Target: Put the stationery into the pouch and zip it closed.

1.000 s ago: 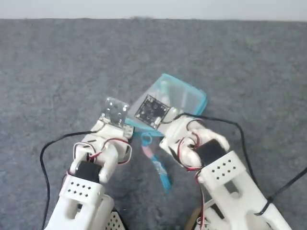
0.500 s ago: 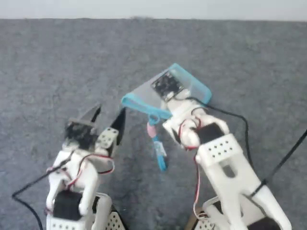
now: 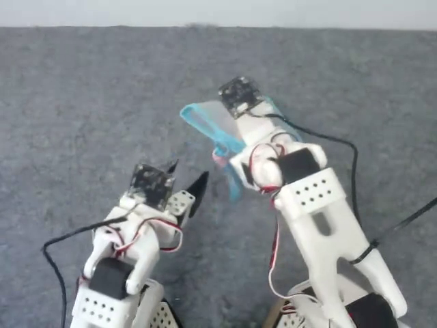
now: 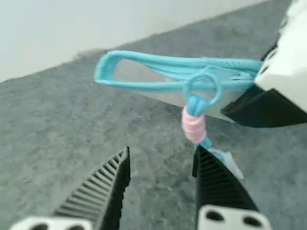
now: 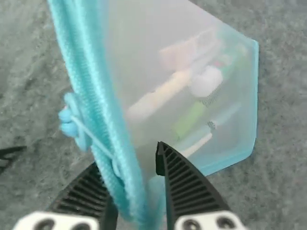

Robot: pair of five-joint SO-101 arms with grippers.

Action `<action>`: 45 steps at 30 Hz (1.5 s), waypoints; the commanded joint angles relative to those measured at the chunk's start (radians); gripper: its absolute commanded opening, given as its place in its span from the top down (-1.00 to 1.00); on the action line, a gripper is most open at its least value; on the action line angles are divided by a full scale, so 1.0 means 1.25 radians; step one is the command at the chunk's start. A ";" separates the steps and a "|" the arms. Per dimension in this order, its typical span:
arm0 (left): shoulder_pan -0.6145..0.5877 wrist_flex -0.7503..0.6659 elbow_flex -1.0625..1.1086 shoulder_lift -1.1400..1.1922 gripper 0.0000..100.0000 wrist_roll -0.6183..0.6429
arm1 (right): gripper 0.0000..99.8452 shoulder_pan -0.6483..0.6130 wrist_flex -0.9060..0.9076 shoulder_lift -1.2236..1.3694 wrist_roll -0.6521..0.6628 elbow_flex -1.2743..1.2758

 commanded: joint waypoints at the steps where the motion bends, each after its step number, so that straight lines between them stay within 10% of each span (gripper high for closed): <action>1: 0.038 -0.039 -0.003 0.032 0.59 -0.005 | 0.99 -0.036 0.006 0.001 -0.011 -0.010; 19: 0.061 -0.112 0.036 0.037 0.60 -0.002 | 0.99 -0.094 0.004 -0.175 0.022 0.135; 31: 0.052 -0.112 0.036 0.032 0.98 -0.004 | 0.99 -0.088 0.001 -0.176 0.052 0.174; 45: -0.157 -0.168 0.033 0.037 0.98 -0.007 | 0.99 -0.033 -0.001 -0.185 0.080 0.216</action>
